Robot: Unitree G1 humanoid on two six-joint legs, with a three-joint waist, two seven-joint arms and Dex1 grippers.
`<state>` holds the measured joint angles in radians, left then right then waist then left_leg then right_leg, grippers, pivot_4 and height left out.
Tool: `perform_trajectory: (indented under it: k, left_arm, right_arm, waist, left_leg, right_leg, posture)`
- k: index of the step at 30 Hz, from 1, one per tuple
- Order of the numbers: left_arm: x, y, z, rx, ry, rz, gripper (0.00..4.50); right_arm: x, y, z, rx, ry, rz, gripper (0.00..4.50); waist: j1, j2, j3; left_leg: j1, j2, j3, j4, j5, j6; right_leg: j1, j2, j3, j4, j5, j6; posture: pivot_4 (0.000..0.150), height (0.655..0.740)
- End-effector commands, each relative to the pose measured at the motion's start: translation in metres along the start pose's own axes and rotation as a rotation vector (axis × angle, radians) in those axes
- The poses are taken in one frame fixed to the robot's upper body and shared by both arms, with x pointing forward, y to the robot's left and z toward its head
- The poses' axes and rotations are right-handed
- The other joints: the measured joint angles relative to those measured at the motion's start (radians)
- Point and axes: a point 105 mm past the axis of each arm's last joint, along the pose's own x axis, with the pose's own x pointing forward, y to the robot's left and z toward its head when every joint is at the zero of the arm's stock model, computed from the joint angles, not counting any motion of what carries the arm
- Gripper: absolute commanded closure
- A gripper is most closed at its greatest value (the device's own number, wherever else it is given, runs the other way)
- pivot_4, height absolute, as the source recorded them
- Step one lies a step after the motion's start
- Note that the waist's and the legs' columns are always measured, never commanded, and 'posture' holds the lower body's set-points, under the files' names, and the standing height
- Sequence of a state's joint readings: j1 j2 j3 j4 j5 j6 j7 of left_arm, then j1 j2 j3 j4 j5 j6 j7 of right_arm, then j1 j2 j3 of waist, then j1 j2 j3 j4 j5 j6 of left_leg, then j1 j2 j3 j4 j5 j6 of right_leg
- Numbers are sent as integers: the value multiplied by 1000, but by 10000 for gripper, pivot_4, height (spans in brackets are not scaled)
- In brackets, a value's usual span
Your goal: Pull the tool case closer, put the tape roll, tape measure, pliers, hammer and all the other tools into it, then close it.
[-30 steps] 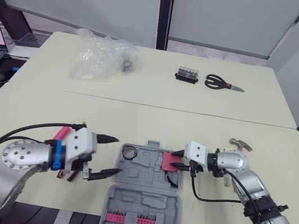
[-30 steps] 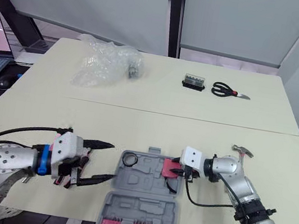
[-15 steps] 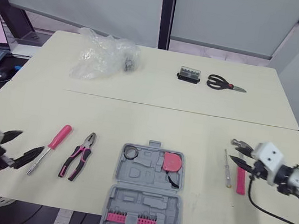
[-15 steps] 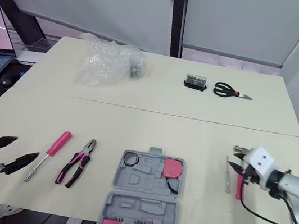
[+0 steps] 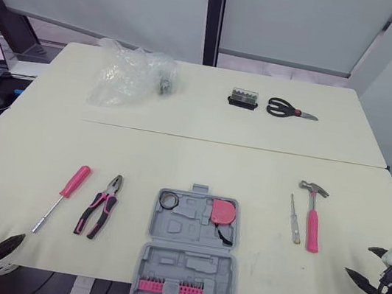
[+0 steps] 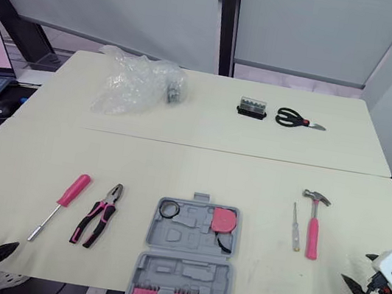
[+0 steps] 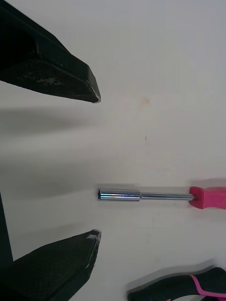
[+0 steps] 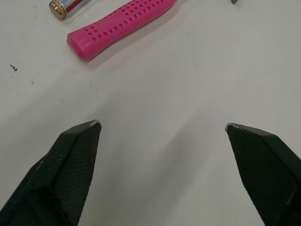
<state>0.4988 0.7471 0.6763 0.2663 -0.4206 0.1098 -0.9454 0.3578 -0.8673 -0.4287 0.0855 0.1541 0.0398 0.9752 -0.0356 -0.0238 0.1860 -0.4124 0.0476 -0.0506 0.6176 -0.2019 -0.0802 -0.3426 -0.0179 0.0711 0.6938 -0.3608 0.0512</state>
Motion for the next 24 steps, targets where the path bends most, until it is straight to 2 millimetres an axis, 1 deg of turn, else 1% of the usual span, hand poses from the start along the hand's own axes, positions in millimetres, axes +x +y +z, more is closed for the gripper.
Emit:
perform_trajectory:
  k: [1,3,4,6,7,8,10,12,14,16,18,20,22,24]
  left_arm:
    - [-9,5,11,14,-32,31,0]
    - [-11,4,12,14,-31,31,0]
    - [-12,3,14,15,-33,28,0]
    - [-15,-4,17,22,-36,10,0]
    - [-15,-8,18,24,-39,5,0]
    - [-16,-10,19,24,-41,2,0]
    - [-17,-18,20,25,-45,-13,0]
    - [-19,-28,19,19,-47,-34,0]
    - [-20,-38,19,9,-53,-46,0]
    - [-22,-49,19,-3,-56,-64,0]
    - [-21,-67,23,-13,-72,-100,0]
    - [-17,-81,29,-27,-101,-120,0]
    - [-7,-94,37,-60,-145,-113,0]
    - [2,-102,42,-80,-174,-104,0]
  right_arm:
    - [-3,-8,16,-41,-31,-6,442]
    - [-1,-9,23,-60,-43,0,442]
    - [2,-8,34,-113,-67,15,442]
    - [10,-3,67,-211,-143,79,442]
    - [14,1,87,-251,-192,117,442]
    - [17,4,99,-270,-220,142,442]
    - [23,16,133,-327,-298,227,442]
    - [26,32,170,-382,-386,332,442]
    - [27,47,197,-414,-450,422,442]
    - [28,59,212,-454,-474,500,442]
    - [30,70,224,-480,-492,572,442]
    - [32,77,230,-495,-504,614,442]
    - [33,84,235,-492,-517,654,442]
    - [33,90,237,-491,-526,681,442]
  waist:
    - [0,0,0]
    - [0,0,0]
    - [0,0,0]
    - [-7,0,0]
    - [-14,0,0]
    - [-16,0,0]
    - [-19,0,0]
    - [-21,0,0]
    - [-19,0,0]
    - [-18,-1,0]
    - [-9,-3,-1]
    - [0,-3,-1]
    - [10,-3,-1]
    - [11,-3,-1]
  left_leg:
    - [0,0,0,0,0,0]
    - [0,0,0,-1,0,0]
    - [0,0,0,-2,0,0]
    - [1,0,0,-3,0,0]
    - [1,0,1,-3,0,0]
    - [2,0,1,-3,0,0]
    - [4,0,1,-3,0,0]
    - [5,0,0,-4,0,0]
    - [4,0,0,-5,0,0]
    - [4,0,0,-5,0,0]
    - [3,0,-1,-6,0,0]
    - [3,0,-2,-7,0,0]
    - [3,0,-2,-7,0,0]
    - [3,-1,-3,-7,0,0]
  right_leg:
    - [0,0,0,0,0,0]
    - [0,0,0,-1,0,0]
    - [0,0,0,-1,0,0]
    - [0,0,0,-2,0,0]
    - [0,0,0,-2,0,0]
    - [1,0,1,-2,0,0]
    - [3,0,1,-1,0,0]
    - [4,0,0,-2,0,0]
    - [4,0,0,-4,0,0]
    - [5,-1,0,-5,0,0]
    - [5,-1,-1,-7,0,0]
    - [5,-1,-2,-10,1,0]
    - [6,-2,-2,-11,1,0]
    - [6,-2,-3,-11,1,1]
  posture:
    - [1500,7400]
    - [1500,7400]
    - [1500,7400]
    - [1500,7400]
    - [1500,7400]
    - [1500,7400]
    - [1500,7400]
    - [1500,7400]
    - [1500,7400]
    - [1500,7400]
    - [1500,7400]
    - [1500,7400]
    - [1500,7400]
    - [1500,7400]
